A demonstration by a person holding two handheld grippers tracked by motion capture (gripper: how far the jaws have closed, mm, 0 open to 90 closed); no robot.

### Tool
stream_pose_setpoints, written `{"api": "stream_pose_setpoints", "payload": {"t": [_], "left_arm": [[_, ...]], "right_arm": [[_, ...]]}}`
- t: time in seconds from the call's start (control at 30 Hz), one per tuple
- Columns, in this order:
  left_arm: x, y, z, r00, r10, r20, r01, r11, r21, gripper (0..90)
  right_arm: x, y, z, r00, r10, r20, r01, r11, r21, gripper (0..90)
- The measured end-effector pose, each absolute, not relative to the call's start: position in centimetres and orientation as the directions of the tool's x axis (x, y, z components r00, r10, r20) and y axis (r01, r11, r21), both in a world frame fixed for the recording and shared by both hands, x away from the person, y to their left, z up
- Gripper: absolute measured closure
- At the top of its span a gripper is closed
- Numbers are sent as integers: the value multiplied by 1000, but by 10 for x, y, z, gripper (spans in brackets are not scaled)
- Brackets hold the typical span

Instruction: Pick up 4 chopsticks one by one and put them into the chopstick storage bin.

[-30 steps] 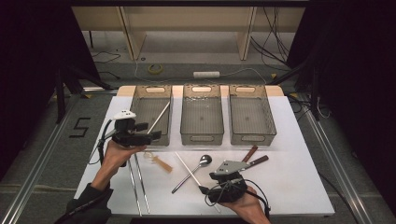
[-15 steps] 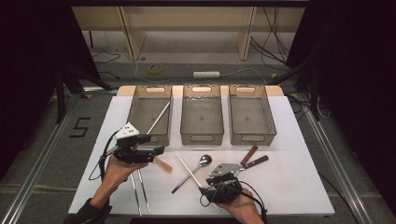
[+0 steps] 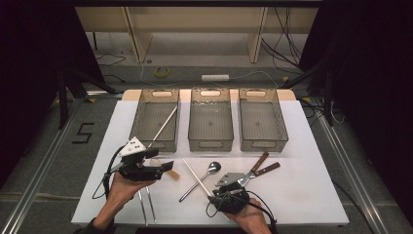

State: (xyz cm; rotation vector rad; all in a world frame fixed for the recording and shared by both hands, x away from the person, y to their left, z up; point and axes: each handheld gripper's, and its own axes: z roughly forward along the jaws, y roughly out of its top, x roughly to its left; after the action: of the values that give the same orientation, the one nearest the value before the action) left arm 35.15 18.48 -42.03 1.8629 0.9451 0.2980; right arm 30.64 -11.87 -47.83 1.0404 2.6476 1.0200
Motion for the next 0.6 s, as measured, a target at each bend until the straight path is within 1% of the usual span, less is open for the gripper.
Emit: {"api": "stream_pose_setpoints", "payload": {"t": [0.33,0.6], "left_arm": [[347,183,-423,675,712,-193,480,-225,848,217],[346,183,-424,675,712,-192,481,-228,846,217]], "right_arm": [[305,-115,-482,-757,643,112,561,553,616,748],[304,-114,-483,-748,658,90,559,551,620,801]]}}
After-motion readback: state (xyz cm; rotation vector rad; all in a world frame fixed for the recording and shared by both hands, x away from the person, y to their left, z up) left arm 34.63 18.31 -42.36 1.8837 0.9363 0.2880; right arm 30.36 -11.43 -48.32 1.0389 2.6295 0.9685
